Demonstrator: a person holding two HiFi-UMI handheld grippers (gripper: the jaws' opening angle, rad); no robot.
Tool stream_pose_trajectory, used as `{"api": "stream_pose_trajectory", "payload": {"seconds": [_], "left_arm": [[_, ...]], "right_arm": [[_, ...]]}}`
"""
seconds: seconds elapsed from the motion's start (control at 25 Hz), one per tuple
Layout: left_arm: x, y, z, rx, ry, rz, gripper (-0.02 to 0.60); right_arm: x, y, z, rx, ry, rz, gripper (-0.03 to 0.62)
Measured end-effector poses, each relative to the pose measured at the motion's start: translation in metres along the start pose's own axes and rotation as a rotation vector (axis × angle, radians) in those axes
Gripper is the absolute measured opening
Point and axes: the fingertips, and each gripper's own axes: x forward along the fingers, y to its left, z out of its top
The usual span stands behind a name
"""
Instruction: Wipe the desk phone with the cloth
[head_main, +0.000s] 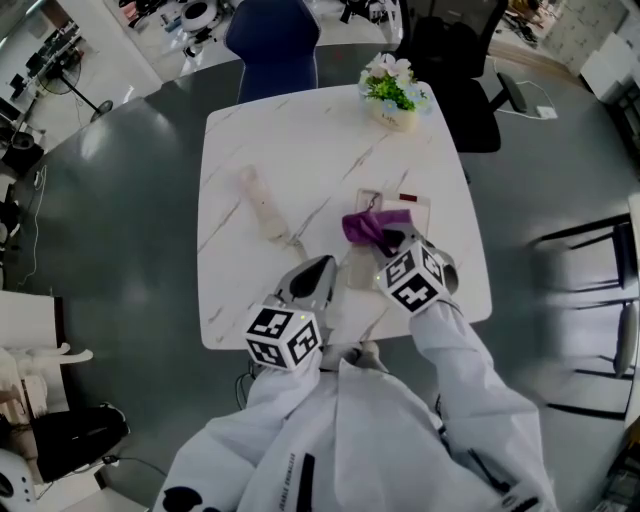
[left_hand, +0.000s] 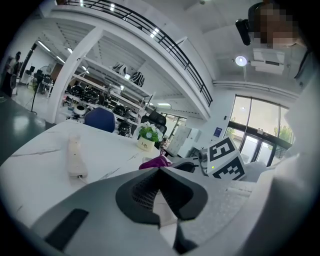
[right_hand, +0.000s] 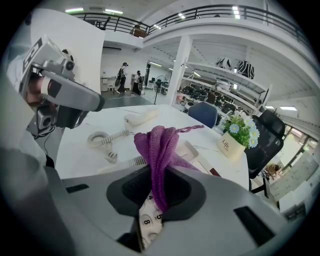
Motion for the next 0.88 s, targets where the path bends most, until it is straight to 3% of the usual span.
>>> {"api": "stream_pose_trajectory", "payload": {"seconds": [0.88], "left_arm": [[-0.025, -0.021, -0.014, -0.001, -0.016, 0.030, -0.003]], "right_arm": [[-0.012, 0.036, -0.020, -0.018, 0.011, 0.055, 0.041]]}}
